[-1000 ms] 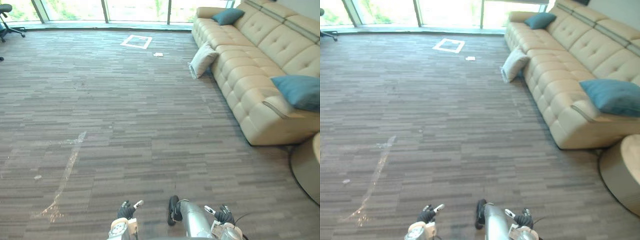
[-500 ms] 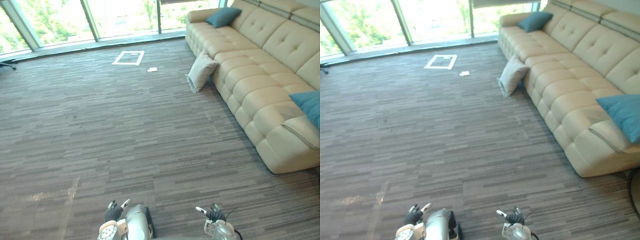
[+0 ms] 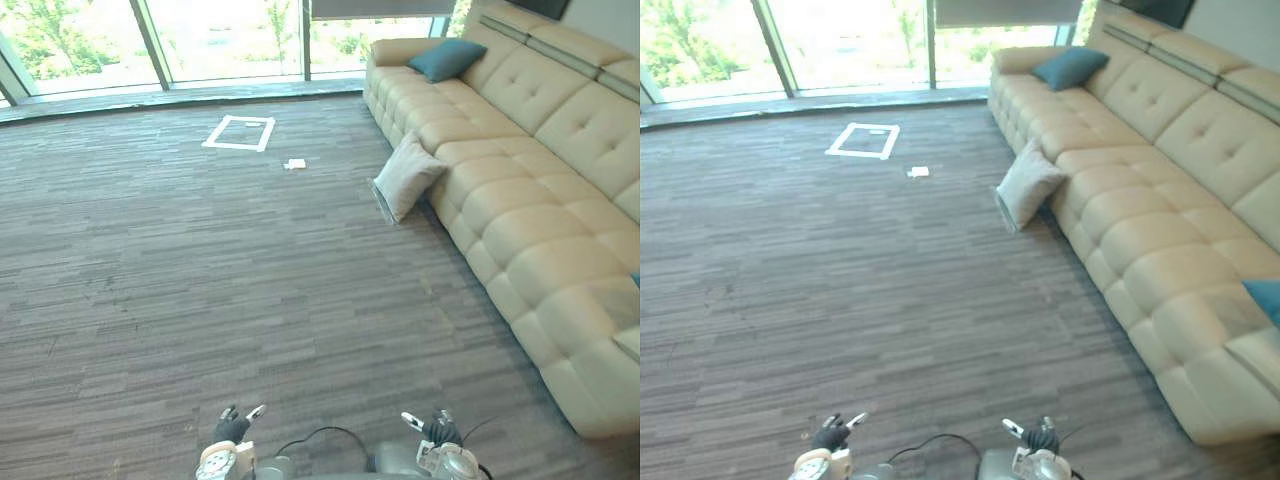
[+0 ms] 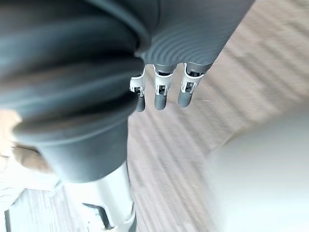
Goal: Pick up cushions and gather them together orderly.
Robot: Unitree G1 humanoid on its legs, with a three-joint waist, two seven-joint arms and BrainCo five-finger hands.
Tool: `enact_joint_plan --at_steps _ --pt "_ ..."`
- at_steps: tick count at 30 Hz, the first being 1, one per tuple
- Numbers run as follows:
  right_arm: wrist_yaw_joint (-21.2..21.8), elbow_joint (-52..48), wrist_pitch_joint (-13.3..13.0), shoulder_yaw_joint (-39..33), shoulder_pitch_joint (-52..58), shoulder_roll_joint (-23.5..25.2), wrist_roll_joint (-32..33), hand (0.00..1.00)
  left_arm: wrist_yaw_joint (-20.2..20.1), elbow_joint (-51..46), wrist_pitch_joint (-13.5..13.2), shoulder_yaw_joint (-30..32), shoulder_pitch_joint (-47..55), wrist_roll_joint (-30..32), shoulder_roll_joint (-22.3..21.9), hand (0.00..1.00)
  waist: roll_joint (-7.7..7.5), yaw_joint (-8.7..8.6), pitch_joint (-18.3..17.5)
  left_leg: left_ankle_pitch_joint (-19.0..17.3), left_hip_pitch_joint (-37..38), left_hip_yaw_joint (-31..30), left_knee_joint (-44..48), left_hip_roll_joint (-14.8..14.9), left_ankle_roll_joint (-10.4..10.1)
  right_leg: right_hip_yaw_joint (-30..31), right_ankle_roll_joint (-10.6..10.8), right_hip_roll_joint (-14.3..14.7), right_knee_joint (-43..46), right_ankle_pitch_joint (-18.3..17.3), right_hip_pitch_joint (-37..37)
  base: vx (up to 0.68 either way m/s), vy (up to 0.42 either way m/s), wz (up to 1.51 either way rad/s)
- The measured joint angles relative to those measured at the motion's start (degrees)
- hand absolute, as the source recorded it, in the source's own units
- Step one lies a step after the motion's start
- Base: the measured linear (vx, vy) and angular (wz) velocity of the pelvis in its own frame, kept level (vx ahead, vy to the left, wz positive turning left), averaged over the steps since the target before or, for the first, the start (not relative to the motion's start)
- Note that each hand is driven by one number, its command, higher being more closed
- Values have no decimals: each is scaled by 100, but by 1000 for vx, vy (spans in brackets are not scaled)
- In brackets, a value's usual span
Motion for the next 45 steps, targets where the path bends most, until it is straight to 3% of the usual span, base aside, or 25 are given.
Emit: enact_joint_plan --at_steps 1,3,5,6,8,10,11,13,17,19,20,21,22,23,24,25,27,30,34,36,38,40,41,42,45 --pt "2 8 7 -4 -15 -50 -11 0 -25 20 -2 -3 3 0 -74 0 1 -18 -2 -101 323 -18 -177 17 -20 -72 -143 45 -1162 314 -157 737 -148 55" --pt "2 46 54 70 -62 -126 -15 0 -21 27 -12 12 44 2 -184 0 34 -90 -42 -278 701 -217 -151 151 -40 5 -576 185 -1445 1081 -277 962 -229 59" --pt "16 51 76 172 -89 -304 -30 0 -42 102 -3 0 48 14 -190 0 311 -107 -161 -247 596 -341 510 535 -80 -169 -745 328 -1002 897 -223 833 -240 34" --pt "35 42 99 161 -119 -322 -27 0 -40 102 -5 57 15 78 -202 0 430 -98 -188 76 114 -365 1702 723 -439 -273 -818 434 -834 506 -102 813 -269 6" --pt "57 31 131 200 -191 -297 -24 0 -37 82 -1 383 52 113 -191 0 626 -70 -73 1469 -1005 -649 4299 1051 -827 -247 -902 725 -1182 167 638 856 -240 -10" --pt "60 160 182 248 -294 -300 -18 0 -33 -81 -3 588 74 109 -170 0 619 4 124 1359 -1771 -551 6005 1343 -711 -69 -994 977 -1705 5 1624 724 -146 -37" --pt "58 295 190 353 -324 -271 -13 0 -31 -254 -23 591 135 108 -106 0 453 94 196 1211 -2220 -444 6398 1365 -624 85 -999 989 -2036 -101 2251 657 -138 -45" --pt "57 332 197 495 -325 -188 0 0 -35 -418 -43 577 263 104 30 0 292 199 127 1004 -2974 -144 6028 1404 -526 319 -1010 967 -2539 -268 2861 550 -105 -53" --pt "50 365 238 644 -341 -185 0 0 -32 -608 -69 594 401 38 55 0 252 310 123 769 -3806 339 3545 1267 -551 721 -833 892 -3080 -491 3605 577 27 -52" --pt "-4 453 238 680 -353 -191 -11 0 3 -697 -157 569 448 -70 13 0 220 407 82 1122 -3827 432 1539 886 -697 1099 -520 699 -3252 -750 4116 700 178 -77" --pt "-8 453 236 703 -340 -197 -12 0 4 -701 -158 560 468 -76 17 0 237 408 72 1179 -3822 452 1402 882 -663 1172 -489 695 -3250 -768 4167 917 322 -98" --pt "-17 450 238 749 -337 -201 -22 0 -2 -687 -152 531 490 -118 5 0 263 447 -6 1766 -3776 423 1426 868 -195 1468 -426 659 -3084 -806 4282 968 351 -95" --pt "-44 438 236 746 -258 6 -24 0 -18 -643 -146 524 487 -107 183 0 -63 452 -195 1651 -3656 584 1599 679 -31 1675 -388 366 -2531 -793 4121 984 357 -87" --pt "-44 439 228 746 -231 51 -25 0 -19 -627 -146 520 476 -98 224 0 -155 444 -234 1554 -3618 660 1609 622 -5 1696 -347 285 -2323 -769 4073 660 232 -46" --pt "-43 441 232 737 -167 121 -29 0 -21 -571 -145 491 441 -60 309 0 -311 437 -285 1315 -3478 767 1707 531 28 1796 -116 169 -1600 -625 3792 770 291 -19" --pt "-34 456 234 766 -87 129 -41 0 -9 -453 -129 471 338 -25 384 0 -395 403 -235 819 -3073 794 1837 370 77 1929 664 113 314 207 3099 736 283 -14" --pt "-20 424 199 688 -107 89 -96 0 18 -296 -99 470 278 -16 404 0 -388 332 -215 562 -2685 789 1818 276 78 1868 949 91 1562 363 2563 617 209 -4" --pt "-25 204 100 671 -47 -60 -243 0 35 -168 -36 257 181 -16 283 0 -91 291 -113 276 -1465 799 1187 279 13 1265 554 91 2630 13 1332 654 140 -9" --pt "-43 94 42 554 -53 -72 -229 0 19 -32 -27 5 58 -19 160 0 -98 120 -78 110 -293 796 286 372 -125 255 92 111 317 -206 209 537 -8 14" --pt "-39 87 49 495 -109 -40 -230 0 18 14 -31 2 61 -16 22 0 -96 -18 -80 3 147 775 40 386 -306 23 -224 183 -1293 313 151 682 -117 35" --pt "-33 115 50 510 -117 -60 -237 0 14 25 -29 0 72 -14 -12 0 -82 -43 -97 -57 383 608 7 411 -400 17 -702 231 -1484 1132 197 686 -164 27" --pt "-18 213 58 516 -186 -181 -242 0 7 51 -28 17 48 2 -134 0 153 -37 -176 59 319 411 464 726 -590 -139 -812 359 -1142 630 268 578 -187 18" --pt "-1 212 68 505 -227 -245 -246 0 1 61 -25 63 35 17 -163 0 293 -74 -132 256 -37 228 1474 918 -697 -218 -837 464 -1112 344 487 606 -257 10" --pt "0 204 95 497 -240 -289 -237 0 -11 31 -20 204 21 84 -193 0 406 -82 -103 916 -654 -67 3047 1147 -733 -206 -911 617 -1280 179 837 606 -257 2" --pt "-11 262 131 511 -272 -308 -230 0 -9 -129 -26 426 94 107 -164 0 480 10 -8 1154 -1703 -307 5351 1471 -754 130 -1100 1014 -1874 35 1784 640 -179 -66"
